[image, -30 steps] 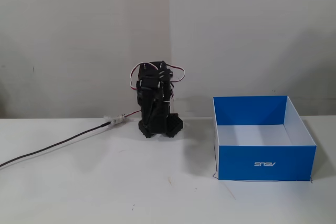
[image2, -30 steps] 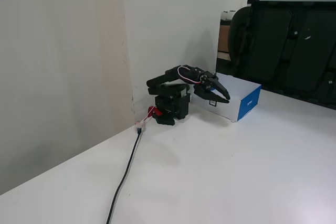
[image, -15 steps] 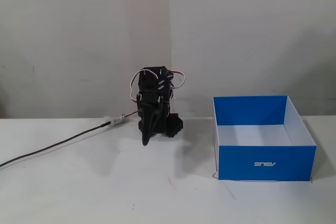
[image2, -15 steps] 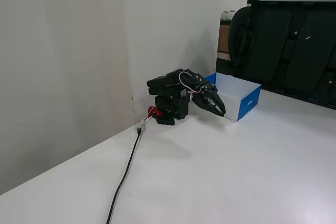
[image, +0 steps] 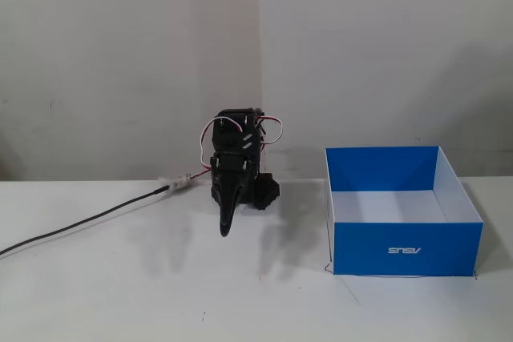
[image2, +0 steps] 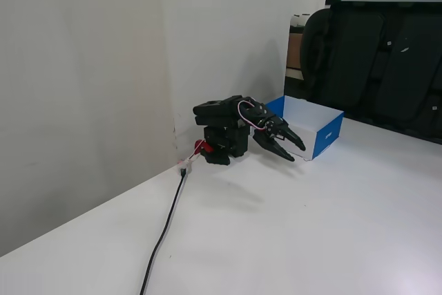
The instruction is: Pick the gray block and keep it in the box.
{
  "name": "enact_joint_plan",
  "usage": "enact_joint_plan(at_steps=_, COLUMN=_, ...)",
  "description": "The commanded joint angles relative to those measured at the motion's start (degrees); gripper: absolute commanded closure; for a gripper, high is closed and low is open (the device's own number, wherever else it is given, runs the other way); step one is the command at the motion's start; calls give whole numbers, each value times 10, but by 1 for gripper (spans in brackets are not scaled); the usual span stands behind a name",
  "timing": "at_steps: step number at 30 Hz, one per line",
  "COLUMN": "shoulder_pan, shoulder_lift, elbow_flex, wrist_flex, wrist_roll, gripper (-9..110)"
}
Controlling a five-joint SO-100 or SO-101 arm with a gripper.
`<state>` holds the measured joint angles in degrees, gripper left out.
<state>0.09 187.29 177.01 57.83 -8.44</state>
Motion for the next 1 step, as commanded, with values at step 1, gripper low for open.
enact_joint_plan(at_steps=1, shoulder_pan=-4, shoulder_lift=91, elbow_flex=-8, wrist_flex=-15, wrist_roll=4, gripper=88)
